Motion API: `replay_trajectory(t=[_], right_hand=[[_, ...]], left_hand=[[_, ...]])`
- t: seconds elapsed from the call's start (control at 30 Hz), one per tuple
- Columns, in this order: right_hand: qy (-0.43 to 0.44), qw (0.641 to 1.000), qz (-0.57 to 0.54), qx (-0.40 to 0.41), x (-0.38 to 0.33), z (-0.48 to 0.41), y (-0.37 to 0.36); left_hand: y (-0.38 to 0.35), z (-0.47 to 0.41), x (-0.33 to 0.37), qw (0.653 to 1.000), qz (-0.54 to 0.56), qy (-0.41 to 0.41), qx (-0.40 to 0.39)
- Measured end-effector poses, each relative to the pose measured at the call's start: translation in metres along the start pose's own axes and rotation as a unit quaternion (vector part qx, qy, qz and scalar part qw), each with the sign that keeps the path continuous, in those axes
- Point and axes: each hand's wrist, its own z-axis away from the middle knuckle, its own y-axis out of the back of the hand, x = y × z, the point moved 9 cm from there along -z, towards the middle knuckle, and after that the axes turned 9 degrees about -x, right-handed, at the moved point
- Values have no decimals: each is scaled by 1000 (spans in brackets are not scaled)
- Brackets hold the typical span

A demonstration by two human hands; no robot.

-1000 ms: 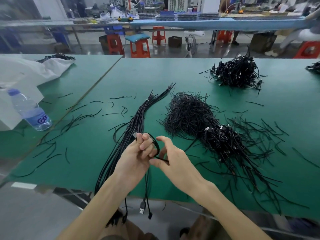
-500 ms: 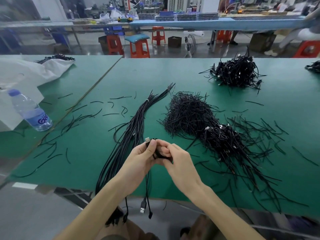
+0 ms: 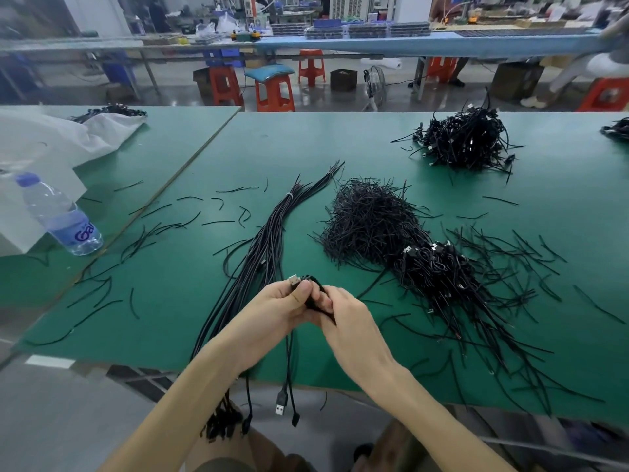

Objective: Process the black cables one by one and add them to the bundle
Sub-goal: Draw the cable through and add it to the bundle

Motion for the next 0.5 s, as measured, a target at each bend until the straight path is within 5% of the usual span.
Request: replay_trajectory(t=[0.17, 0.37, 0.5], right_hand=[[11, 992, 126, -6, -4, 0, 3], [16, 981, 186, -44, 8, -2, 0], [18, 975, 211, -65, 18, 0, -5]], left_hand=[[22, 4, -4, 976, -199, 45, 81], [34, 7, -22, 970, -196, 100, 107], [42, 3, -19, 888, -428, 135, 105]])
